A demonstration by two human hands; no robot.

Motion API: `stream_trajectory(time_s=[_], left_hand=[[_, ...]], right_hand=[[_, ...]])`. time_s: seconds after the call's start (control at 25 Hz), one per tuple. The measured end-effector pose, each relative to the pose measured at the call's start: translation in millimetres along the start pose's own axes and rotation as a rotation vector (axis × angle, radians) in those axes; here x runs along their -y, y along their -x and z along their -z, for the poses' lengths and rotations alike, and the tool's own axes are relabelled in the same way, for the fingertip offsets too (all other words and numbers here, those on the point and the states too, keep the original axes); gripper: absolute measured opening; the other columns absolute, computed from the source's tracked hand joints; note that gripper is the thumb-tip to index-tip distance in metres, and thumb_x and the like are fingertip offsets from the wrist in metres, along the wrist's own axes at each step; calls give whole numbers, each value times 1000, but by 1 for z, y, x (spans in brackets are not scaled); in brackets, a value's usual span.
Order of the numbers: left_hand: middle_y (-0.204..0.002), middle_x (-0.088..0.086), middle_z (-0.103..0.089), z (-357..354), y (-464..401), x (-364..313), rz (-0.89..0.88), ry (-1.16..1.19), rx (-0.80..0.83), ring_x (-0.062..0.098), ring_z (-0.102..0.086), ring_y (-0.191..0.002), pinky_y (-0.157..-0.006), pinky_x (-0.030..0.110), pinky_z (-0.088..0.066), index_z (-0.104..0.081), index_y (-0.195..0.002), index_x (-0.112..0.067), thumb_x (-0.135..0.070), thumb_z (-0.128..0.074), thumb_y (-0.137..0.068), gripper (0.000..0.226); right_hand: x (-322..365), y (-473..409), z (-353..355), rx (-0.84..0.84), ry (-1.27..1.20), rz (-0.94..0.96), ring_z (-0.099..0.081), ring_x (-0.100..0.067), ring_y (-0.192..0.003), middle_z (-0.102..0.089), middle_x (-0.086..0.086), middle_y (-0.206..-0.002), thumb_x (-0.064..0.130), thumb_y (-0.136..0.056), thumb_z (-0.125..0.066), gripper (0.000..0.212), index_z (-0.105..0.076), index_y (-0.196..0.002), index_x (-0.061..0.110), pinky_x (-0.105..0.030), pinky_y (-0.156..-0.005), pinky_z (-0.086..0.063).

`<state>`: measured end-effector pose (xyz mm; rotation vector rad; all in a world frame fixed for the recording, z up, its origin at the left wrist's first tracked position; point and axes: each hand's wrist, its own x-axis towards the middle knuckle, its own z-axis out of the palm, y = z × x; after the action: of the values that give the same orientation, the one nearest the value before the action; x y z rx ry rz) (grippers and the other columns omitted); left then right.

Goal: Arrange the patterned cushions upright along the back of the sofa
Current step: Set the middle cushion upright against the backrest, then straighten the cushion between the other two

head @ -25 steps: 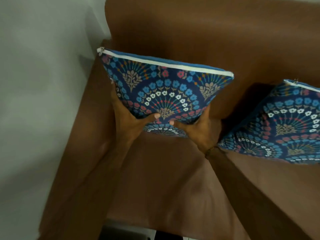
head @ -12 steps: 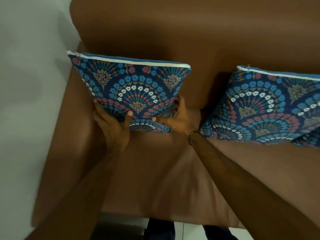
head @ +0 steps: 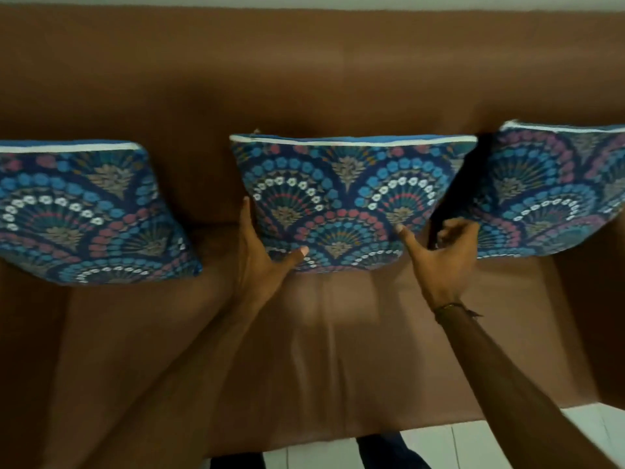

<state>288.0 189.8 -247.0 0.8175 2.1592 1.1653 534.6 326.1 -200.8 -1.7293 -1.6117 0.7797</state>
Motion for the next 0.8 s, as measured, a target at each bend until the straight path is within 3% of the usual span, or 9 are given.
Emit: stream_trajectory(time_s=[0.12, 0.2, 0.28, 0.36, 0.44, 0.56, 0.64, 0.72, 0.8], left_hand=[[-175, 5, -28, -33, -23, 0, 82, 8, -44, 24, -32, -159, -128, 51, -34, -7, -170, -22, -77, -88, -62, 146], [-172, 3, -34, -39, -22, -11, 139, 2, -61, 22, -37, -155, -128, 45, -34, -14, -169, -20, -80, -87, -59, 145], [-169, 8, -39, -36, -13, -30, 133, -29, -102, 25, -39, -154, -127, 36, -32, -21, -167, -13, -58, -94, -68, 131], [-170, 12, -36, -32, -11, -37, 140, -38, -139, 28, -35, -155, -126, 30, -27, -20, -166, -8, -31, -94, -78, 117], [-170, 14, -33, -29, -9, -40, 112, -30, -142, 28, -32, -156, -123, 23, -23, -16, -165, -6, -17, -92, -83, 112], [-172, 16, -29, -29, -5, -36, 51, -88, -172, 31, -29, -159, -130, 34, -22, -12, -166, -5, -28, -90, -85, 115], [-171, 22, -26, -40, 12, -39, -2, -265, -244, 37, -30, -158, -132, 44, -23, -12, -167, -3, -45, -84, -89, 113], [-168, 28, -29, -65, 35, -41, -51, -428, -338, 43, -36, -154, -128, 57, -31, -17, -167, -6, -53, -77, -93, 106], [-168, 31, -29, -102, 56, -55, -142, -510, -318, 49, -36, -153, -121, 65, -35, -23, -165, -9, -48, -74, -94, 96]], right_hand=[[-22, -61, 12, 420, -113, -147, -53, -23, -135, -52, -5, -152, 34, -72, -98, 103, -38, -154, 19, -42, -113, -48], [-22, -76, 0, 617, -225, -147, -56, -26, -136, -60, -1, -145, 11, -74, -96, 94, -40, -149, 20, -51, -116, -48], [-24, -77, -14, 604, -202, -82, -62, -22, -127, -63, 14, -127, 12, -70, -98, 90, -42, -138, 30, -51, -112, -52], [-28, -70, -24, 586, -210, -66, -65, -13, -123, -63, 21, -125, 27, -64, -100, 92, -42, -135, 40, -45, -108, -55], [-33, -60, -32, 574, -235, -54, -65, 9, -113, -63, 24, -123, 25, -67, -100, 87, -44, -130, 45, -30, -102, -58], [-33, -55, -37, 503, -270, -76, -62, 28, -97, -64, 27, -117, 17, -69, -100, 82, -48, -130, 33, -6, -85, -55], [-34, -53, -27, 505, -258, -95, -58, 33, -95, -62, 29, -116, 21, -70, -100, 82, -49, -133, 29, 1, -81, -51], [-37, -52, -9, 484, -227, -85, -61, 27, -98, -63, 27, -115, 30, -72, -98, 76, -54, -133, 26, -3, -83, -53], [-48, -58, 15, 332, -196, -53, -71, 4, -99, -70, 14, -109, 34, -77, -94, 56, -64, -123, 21, -27, -85, -63]])
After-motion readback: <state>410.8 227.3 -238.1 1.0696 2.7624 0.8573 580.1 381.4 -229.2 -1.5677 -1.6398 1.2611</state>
